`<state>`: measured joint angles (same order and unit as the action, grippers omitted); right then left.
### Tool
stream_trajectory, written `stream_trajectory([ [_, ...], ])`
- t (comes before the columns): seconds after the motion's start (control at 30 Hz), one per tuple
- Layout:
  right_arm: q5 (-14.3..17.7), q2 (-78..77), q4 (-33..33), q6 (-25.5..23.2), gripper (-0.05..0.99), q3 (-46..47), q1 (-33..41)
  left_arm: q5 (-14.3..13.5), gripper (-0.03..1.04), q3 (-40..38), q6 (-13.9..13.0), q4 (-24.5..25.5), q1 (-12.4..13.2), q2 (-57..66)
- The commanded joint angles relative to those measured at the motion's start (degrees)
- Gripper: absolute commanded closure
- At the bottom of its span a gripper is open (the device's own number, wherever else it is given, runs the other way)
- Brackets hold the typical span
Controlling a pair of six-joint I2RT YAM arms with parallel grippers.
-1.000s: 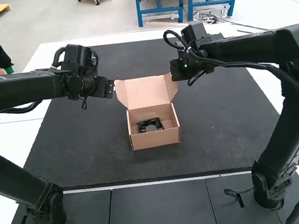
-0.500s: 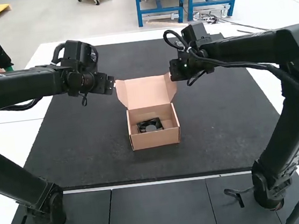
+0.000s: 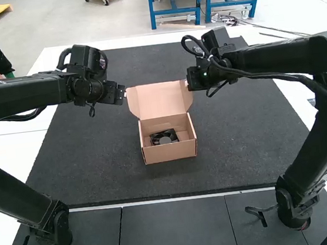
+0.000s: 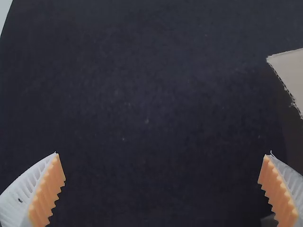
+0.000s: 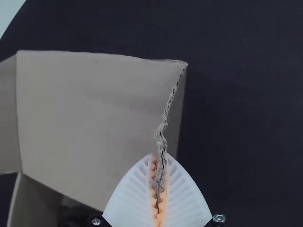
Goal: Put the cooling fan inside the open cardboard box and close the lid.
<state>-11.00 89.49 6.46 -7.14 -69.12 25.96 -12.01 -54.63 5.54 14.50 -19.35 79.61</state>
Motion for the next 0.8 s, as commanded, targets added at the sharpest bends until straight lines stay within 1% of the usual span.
stream_trajectory([
  [0.0, -3.41, -0.81, 1.19, -0.69, 0.96, 2.15, -0.29, 0.67, 0.04, -1.44, 1.23, 0.00, -0.25, -0.16],
  [0.13, -4.73, -1.95, 0.92, -0.86, 0.96, 3.64, -0.29, 1.55, 0.04, -1.18, 1.93, 0.18, -0.95, -0.25],
  [0.27, -4.90, -3.54, -0.31, -1.39, 0.96, 5.67, -0.29, 1.73, 0.04, -0.92, 2.55, 0.26, -2.00, -0.25],
  [0.43, -5.52, -4.85, -0.39, -1.56, 0.96, 7.07, -0.03, 2.17, 0.04, -1.00, 2.72, 1.05, -3.59, -0.25],
  [0.5, -6.22, -5.47, -0.39, -1.65, 0.96, 7.51, 0.15, 2.17, 0.04, -1.00, 2.72, 1.32, -4.20, -0.25],
  [0.57, -6.75, -6.09, -0.48, -2.18, 0.96, 8.04, 0.24, 2.17, 0.04, -1.27, 2.72, 1.93, -4.55, -0.25],
  [0.77, -6.75, -8.02, -1.01, -2.97, 0.96, 9.97, 0.50, 2.17, 0.04, -1.27, 2.63, 3.43, -4.55, -1.57],
])
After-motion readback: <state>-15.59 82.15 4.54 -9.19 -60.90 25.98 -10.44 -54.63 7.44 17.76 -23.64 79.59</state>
